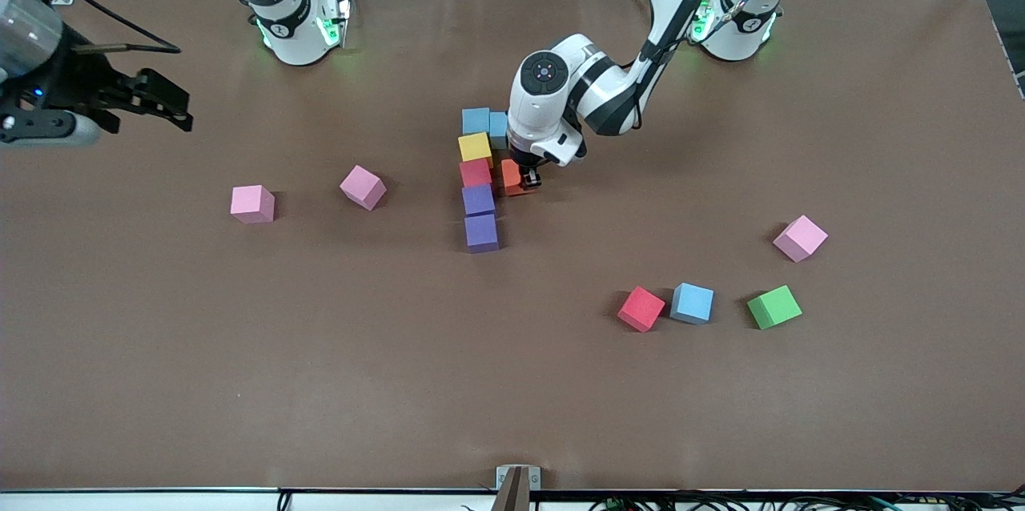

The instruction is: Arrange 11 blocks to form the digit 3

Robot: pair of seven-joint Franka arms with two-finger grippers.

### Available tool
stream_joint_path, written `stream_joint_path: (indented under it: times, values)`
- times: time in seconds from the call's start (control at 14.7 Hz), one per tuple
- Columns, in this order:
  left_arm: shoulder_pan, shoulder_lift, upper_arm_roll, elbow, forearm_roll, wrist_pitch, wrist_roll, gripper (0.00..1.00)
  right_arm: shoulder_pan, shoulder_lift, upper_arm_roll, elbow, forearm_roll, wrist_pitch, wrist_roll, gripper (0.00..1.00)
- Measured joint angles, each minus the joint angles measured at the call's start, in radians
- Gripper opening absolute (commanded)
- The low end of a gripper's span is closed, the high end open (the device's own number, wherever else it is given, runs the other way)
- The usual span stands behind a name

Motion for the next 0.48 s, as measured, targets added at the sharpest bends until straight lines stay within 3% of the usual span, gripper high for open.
stream_joint_path:
  times: [0.48]
  values:
    - [-0.043,0.020,0.000,-0.005,0.022,0.019,0.004,0.02,-0.077,0.003,-0.022,-0.011,-0.006,0.022,-0.026,1.00]
